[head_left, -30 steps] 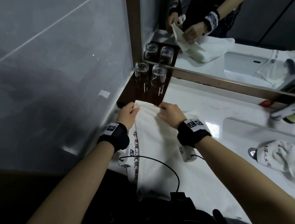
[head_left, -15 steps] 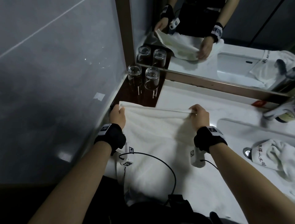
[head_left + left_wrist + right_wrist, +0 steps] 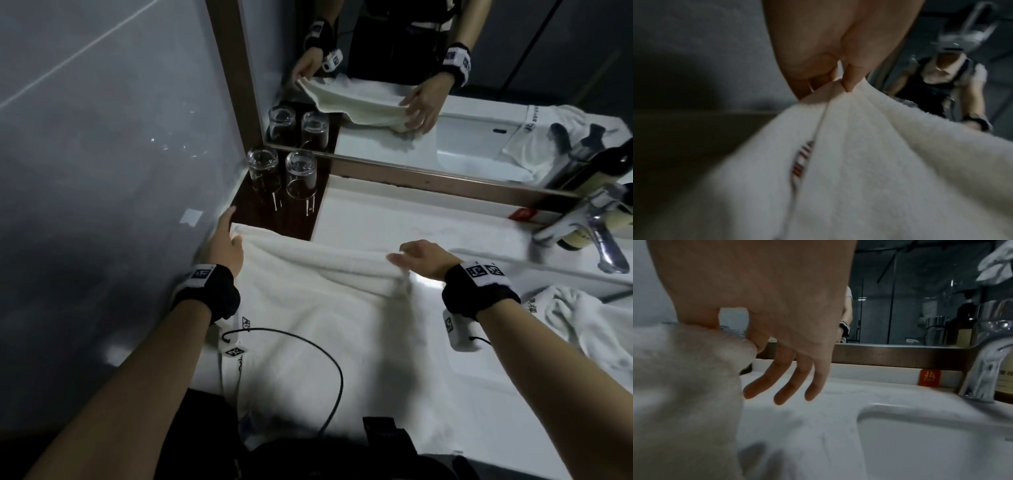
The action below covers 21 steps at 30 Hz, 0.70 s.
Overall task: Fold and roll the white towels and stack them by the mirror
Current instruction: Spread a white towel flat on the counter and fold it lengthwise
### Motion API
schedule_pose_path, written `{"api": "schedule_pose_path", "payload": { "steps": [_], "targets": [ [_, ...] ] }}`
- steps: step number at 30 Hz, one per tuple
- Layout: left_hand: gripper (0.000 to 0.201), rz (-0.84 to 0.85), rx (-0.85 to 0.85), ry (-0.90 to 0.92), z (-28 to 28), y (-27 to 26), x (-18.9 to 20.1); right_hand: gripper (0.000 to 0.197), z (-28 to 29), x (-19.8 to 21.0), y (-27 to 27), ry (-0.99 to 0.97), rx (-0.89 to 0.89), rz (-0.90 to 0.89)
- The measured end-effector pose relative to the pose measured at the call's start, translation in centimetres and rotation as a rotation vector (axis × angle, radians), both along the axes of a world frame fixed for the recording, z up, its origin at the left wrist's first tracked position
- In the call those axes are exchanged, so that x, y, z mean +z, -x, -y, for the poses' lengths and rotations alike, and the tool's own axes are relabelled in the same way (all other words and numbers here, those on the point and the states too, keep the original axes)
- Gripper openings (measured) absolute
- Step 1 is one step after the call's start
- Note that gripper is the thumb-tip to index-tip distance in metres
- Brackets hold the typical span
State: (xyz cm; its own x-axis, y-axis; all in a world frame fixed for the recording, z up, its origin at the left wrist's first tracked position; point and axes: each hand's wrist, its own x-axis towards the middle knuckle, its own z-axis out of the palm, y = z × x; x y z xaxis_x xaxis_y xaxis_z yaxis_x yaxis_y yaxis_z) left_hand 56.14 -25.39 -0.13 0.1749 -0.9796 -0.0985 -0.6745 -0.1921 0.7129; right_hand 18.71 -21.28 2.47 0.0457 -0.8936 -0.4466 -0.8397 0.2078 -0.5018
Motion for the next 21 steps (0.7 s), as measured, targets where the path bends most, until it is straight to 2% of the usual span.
{"api": "schedule_pose_path", "payload": {
  "steps": [1,3,5,7,10,13,15,18,21],
  "targets": [
    [0.057,0.036,-0.079,-0.001,-0.1,0.2,0.2,0.041,0.0,-0.1,0.2,0.044,-0.006,-0.034],
    [0.055,0.195,-0.242,-0.018,0.0,0.6,0.5,0.039,-0.2,-0.4,0.4,0.236,-0.083,-0.022],
    [0.038,0.292,-0.339,-0.017,0.2,0.9,0.5,0.036,-0.4,-0.5,0.4,0.424,-0.195,0.038],
    [0.020,0.272,-0.349,-0.016,0.4,1.2,0.5,0.039,-0.7,-0.5,0.4,0.531,-0.262,0.110],
    [0.013,0.161,-0.264,-0.004,0.5,1.2,0.8,0.043,-1.4,0.0,1.1,0.504,-0.205,0.120],
    [0.017,0.089,-0.138,0.020,1.4,0.8,1.8,0.041,-2.4,0.2,2.6,0.331,-0.021,-0.178],
    [0.021,0.092,-0.116,0.005,2.1,1.1,2.5,0.033,-2.9,0.3,3.2,0.298,-0.040,-0.242],
    [0.024,0.069,-0.121,-0.020,2.7,2.3,3.0,0.024,-3.3,0.3,3.1,0.371,-0.221,-0.050],
    [0.025,0.078,-0.204,-0.060,2.6,3.1,2.5,0.021,-3.8,0.6,3.0,0.374,-0.350,0.150]
  ]
}}
